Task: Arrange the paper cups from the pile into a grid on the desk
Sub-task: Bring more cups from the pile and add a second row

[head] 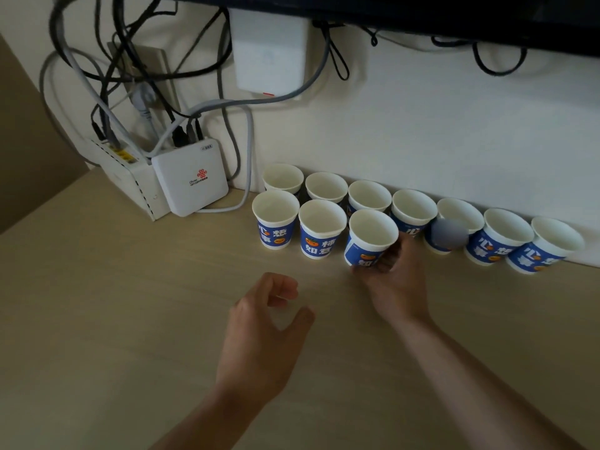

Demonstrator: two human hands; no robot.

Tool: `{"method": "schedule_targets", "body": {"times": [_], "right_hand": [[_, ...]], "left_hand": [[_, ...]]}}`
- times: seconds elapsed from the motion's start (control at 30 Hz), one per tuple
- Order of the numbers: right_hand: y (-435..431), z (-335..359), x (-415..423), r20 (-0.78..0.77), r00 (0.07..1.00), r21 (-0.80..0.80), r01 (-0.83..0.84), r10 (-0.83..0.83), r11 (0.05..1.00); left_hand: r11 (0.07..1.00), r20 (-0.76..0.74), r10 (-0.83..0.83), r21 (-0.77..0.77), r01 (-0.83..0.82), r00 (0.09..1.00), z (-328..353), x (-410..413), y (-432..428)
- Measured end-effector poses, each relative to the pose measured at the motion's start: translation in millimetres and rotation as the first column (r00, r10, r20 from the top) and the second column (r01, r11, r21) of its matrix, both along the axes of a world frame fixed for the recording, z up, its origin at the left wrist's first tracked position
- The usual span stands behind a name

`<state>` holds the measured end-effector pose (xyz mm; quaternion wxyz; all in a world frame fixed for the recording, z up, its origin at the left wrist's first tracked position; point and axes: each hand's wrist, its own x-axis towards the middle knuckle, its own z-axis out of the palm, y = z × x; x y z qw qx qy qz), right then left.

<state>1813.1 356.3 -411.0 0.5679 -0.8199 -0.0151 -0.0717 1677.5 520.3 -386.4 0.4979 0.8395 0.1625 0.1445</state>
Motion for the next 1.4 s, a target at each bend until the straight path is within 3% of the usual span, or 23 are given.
{"method": "schedule_targets", "body": {"times": [0.23, 0.37, 0.57, 0.77, 1.13, 1.4], "right_hand": [[-30.5, 22.2, -94.7, -0.222, 0.967, 0.18, 0.164, -0.122, 0.97], [-61.7, 67.4, -163.6, -0.311, 0.93, 0.337, 0.301, -0.196, 0.892], [-106.8, 161.5, -235.6, -0.236, 0.904, 0.401, 0.425, -0.357, 0.812], [-132.6, 242.0, -286.9, -0.243, 0.874, 0.436, 0.486, -0.421, 0.758], [-219.2, 290.1, -373.5, -0.251, 0.897, 0.62, 0.437, -0.363, 0.652], [-360.1, 298.5, -453.4, -0.267, 0.865, 0.64, 0.489, -0.425, 0.593]], "left_hand": [[0.989, -0.089, -0.05, -0.143, 0.037, 0.995, 36.8, -49.2, -5.3], [0.969, -0.152, -0.104, -0.239, 0.066, 0.983, 93.4, -86.1, -21.2], [0.948, -0.103, -0.083, -0.314, 0.047, 0.991, 177.0, -127.6, -39.9], [0.939, 0.0, -0.168, -0.306, 0.16, 0.986, 253.4, -156.8, -87.6], [0.885, 0.134, -0.292, -0.338, 0.32, 0.947, 302.1, -241.2, -229.0], [0.826, 0.181, -0.373, -0.381, 0.415, 0.91, 309.0, -296.5, -367.9]]}}
